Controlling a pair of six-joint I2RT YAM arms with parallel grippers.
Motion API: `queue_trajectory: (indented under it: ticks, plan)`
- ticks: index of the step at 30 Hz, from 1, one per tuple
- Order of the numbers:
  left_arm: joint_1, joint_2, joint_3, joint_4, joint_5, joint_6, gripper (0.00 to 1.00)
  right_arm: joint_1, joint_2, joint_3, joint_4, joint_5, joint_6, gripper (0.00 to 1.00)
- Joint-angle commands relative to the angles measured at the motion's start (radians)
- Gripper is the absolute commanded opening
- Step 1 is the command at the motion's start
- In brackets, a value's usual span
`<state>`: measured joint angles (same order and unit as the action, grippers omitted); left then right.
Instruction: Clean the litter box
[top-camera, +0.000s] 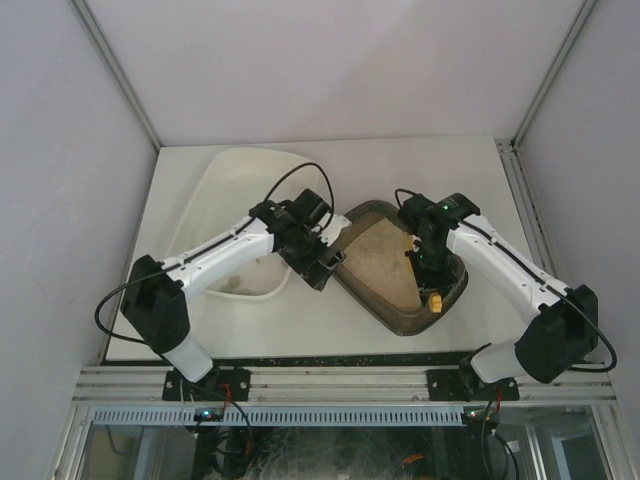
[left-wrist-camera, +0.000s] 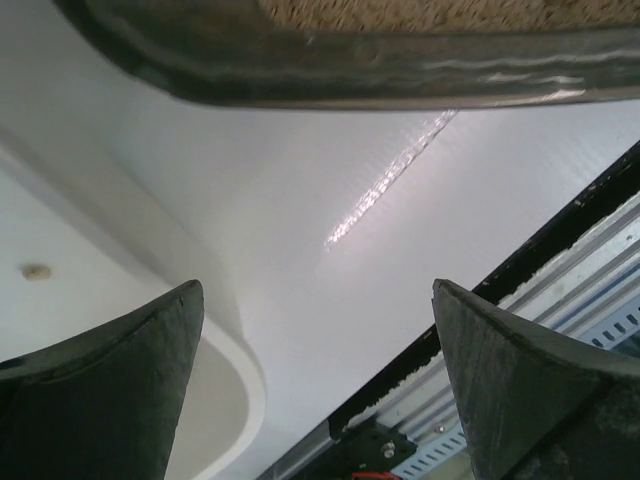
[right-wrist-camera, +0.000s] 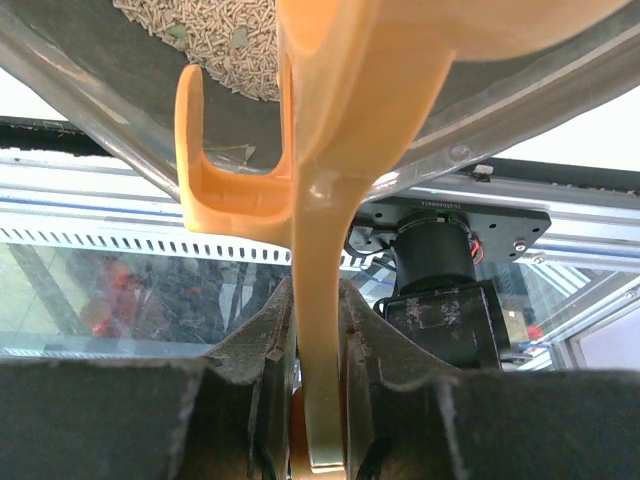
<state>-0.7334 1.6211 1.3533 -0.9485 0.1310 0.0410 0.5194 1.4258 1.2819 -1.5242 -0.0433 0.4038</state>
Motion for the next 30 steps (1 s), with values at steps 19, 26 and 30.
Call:
queue_trajectory:
  ticks: [19,26,30]
  plan:
    - [-0.195,0.324,0.375,-0.037,0.47,0.848,0.62,-0.064,-0.418,-0.08,0.057,0.012,0.075,0.0]
    - [-0.195,0.508,0.583,-0.36,0.529,1.143,0.48,-0.193,-0.571,-0.116,0.012,-0.058,0.113,0.0]
    - [-0.195,0.499,0.591,-0.464,0.56,1.235,0.48,-0.23,-0.59,-0.116,-0.016,-0.068,0.111,0.0]
